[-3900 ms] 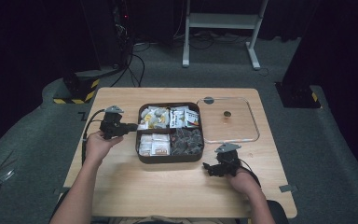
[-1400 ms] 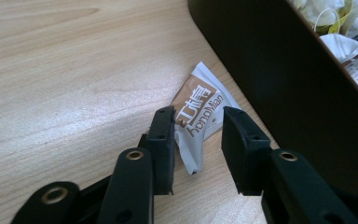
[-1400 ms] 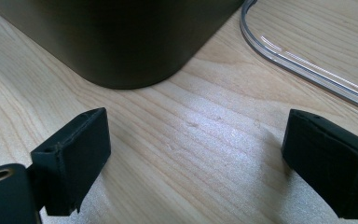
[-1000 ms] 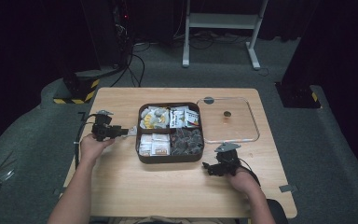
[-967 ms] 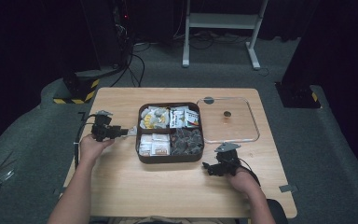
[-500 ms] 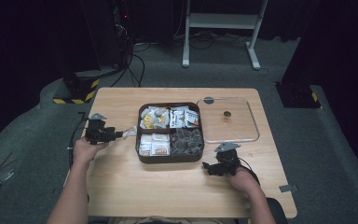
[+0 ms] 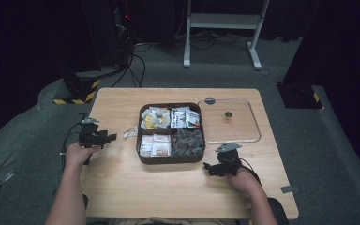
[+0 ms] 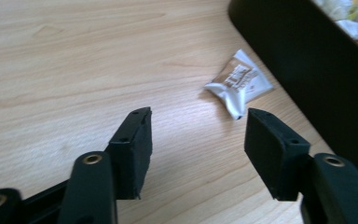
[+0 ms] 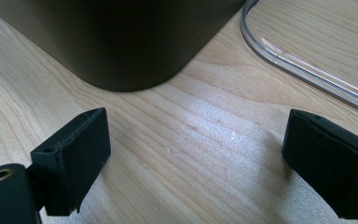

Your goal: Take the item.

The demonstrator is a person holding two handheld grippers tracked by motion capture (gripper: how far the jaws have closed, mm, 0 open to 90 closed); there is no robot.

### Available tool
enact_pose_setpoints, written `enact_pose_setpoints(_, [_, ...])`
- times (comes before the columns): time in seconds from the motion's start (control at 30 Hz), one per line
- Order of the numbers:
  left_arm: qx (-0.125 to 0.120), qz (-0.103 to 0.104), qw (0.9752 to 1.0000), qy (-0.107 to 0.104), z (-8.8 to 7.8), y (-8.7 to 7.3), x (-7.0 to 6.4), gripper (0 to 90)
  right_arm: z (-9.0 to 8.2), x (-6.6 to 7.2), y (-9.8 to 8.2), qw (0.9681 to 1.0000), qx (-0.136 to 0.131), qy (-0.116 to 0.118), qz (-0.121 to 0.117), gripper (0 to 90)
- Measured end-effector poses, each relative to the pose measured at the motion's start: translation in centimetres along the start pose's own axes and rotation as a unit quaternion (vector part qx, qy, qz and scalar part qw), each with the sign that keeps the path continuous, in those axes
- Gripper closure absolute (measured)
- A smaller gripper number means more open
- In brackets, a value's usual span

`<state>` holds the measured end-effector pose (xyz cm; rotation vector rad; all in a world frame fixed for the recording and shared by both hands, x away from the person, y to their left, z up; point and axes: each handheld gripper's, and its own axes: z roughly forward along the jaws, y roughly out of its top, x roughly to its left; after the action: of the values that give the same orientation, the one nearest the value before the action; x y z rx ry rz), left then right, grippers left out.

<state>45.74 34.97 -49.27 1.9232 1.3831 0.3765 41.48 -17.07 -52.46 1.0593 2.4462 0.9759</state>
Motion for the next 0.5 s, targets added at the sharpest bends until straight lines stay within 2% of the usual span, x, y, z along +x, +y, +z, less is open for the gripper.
enact_pose_setpoints(0.2, [-0.006,0.003,0.9999,0.011,-0.1,-0.8,0.8,37.5,0.0,0.0,0.0,1.0000,0.000,0.000,0.000,7.7])
enact_pose_setpoints(0.27, [-0.004,0.008,0.9998,0.018,-0.2,-1.0,1.1,37.2,0.0,0.0,0.0,1.0000,0.000,0.000,0.000,7.7])
enact_pose_setpoints(0.4, [-0.001,-0.001,0.9998,0.021,-0.3,-1.6,1.8,36.9,0.0,0.0,0.0,1.0000,0.000,-0.001,0.000,7.7])
enact_pose_setpoints(0.5, [0.007,0.003,0.9996,0.029,-0.2,-2.0,2.2,36.6,0.0,0.0,0.0,1.0000,0.000,-0.001,0.000,7.6])
